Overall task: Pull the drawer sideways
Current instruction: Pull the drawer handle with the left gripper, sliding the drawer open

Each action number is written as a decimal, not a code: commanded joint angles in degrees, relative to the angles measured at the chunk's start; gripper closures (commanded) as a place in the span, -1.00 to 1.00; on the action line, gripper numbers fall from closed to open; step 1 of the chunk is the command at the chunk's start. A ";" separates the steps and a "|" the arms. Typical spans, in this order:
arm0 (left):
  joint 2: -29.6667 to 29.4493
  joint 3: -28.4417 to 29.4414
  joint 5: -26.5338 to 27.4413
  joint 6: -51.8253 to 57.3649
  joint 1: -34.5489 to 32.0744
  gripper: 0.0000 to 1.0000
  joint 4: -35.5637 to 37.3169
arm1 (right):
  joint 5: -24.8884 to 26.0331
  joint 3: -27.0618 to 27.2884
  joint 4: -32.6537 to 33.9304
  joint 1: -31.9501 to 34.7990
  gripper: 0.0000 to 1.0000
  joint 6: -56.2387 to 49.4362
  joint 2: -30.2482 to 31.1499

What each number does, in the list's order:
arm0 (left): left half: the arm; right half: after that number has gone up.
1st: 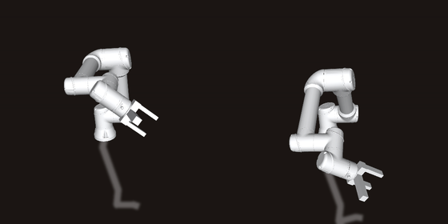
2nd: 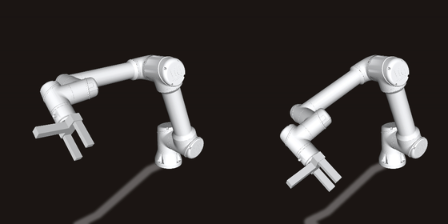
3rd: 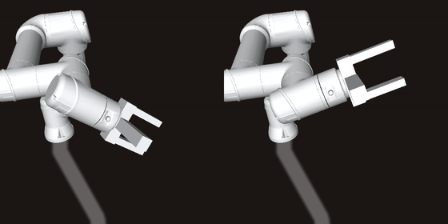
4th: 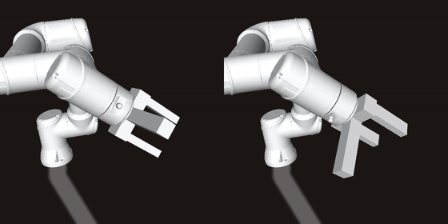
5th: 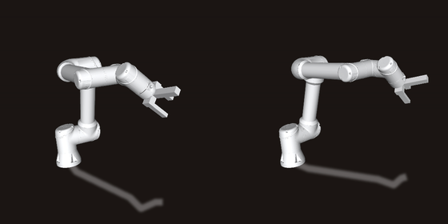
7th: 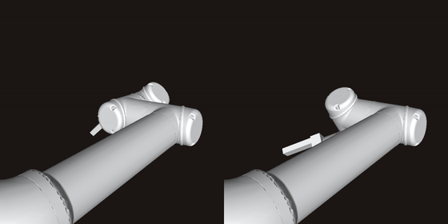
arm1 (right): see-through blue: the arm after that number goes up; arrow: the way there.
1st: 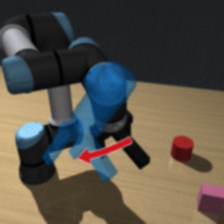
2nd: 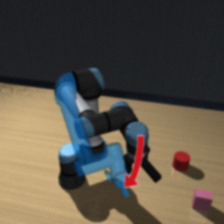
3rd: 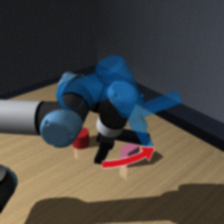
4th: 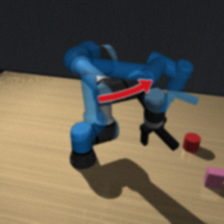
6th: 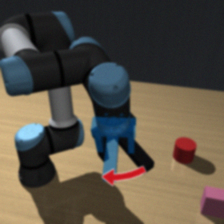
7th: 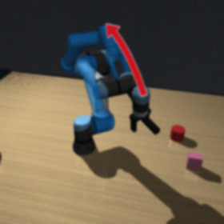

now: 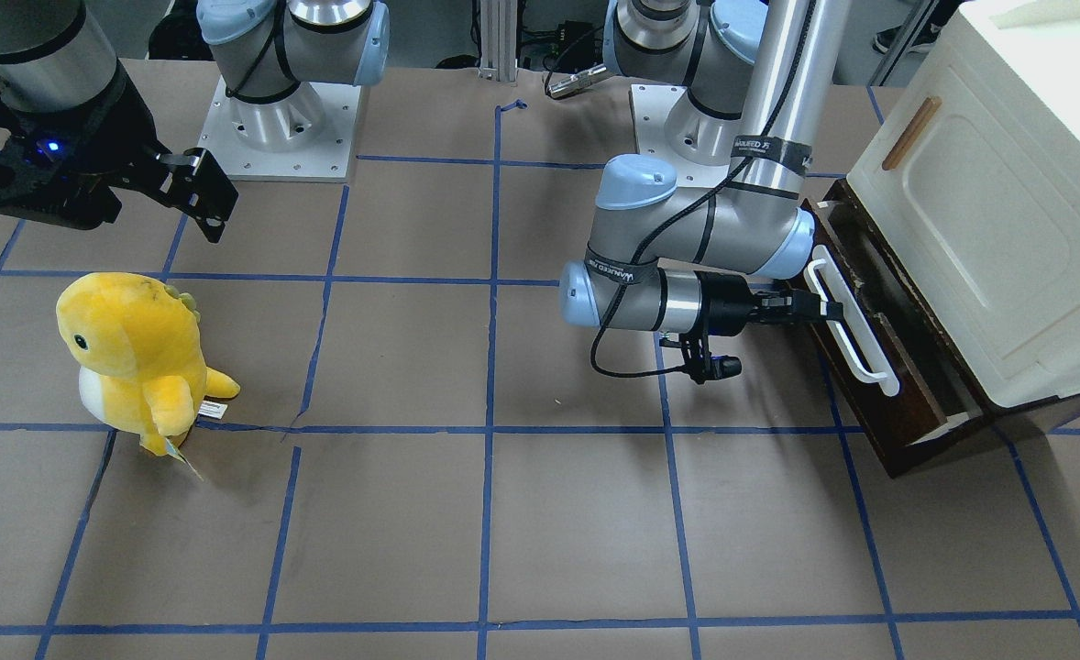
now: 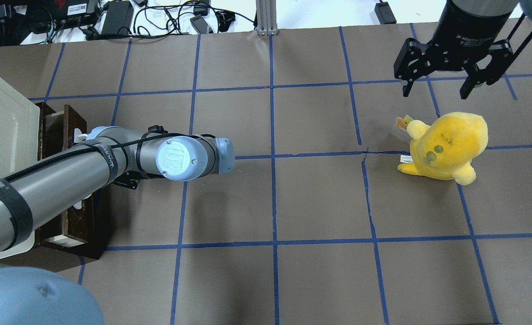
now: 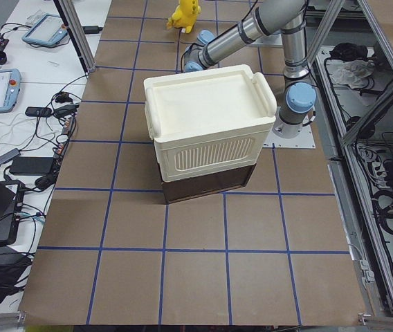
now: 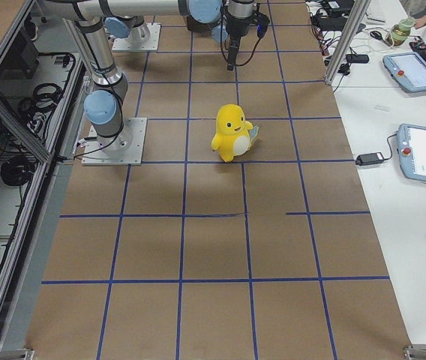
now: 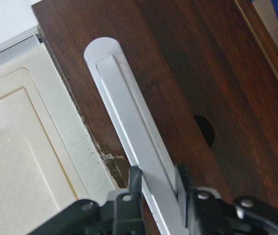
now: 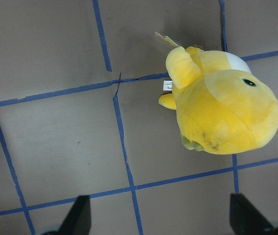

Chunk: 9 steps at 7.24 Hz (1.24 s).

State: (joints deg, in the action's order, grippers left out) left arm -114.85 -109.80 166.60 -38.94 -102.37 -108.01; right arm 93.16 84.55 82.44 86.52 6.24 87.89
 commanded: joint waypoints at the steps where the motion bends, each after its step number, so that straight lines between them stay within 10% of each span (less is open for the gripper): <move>1: -0.02 0.02 0.04 0.09 -0.63 0.37 0.00 | 0.00 0.00 0.00 -0.03 -1.00 0.00 0.00; 9: -0.11 0.02 0.48 0.80 -3.88 0.37 0.00 | 0.00 0.00 0.00 0.05 -1.00 0.00 0.00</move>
State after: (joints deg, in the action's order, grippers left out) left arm -114.96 -109.77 166.94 -38.18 -105.73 -108.04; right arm 93.17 84.55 82.44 86.56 6.24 87.89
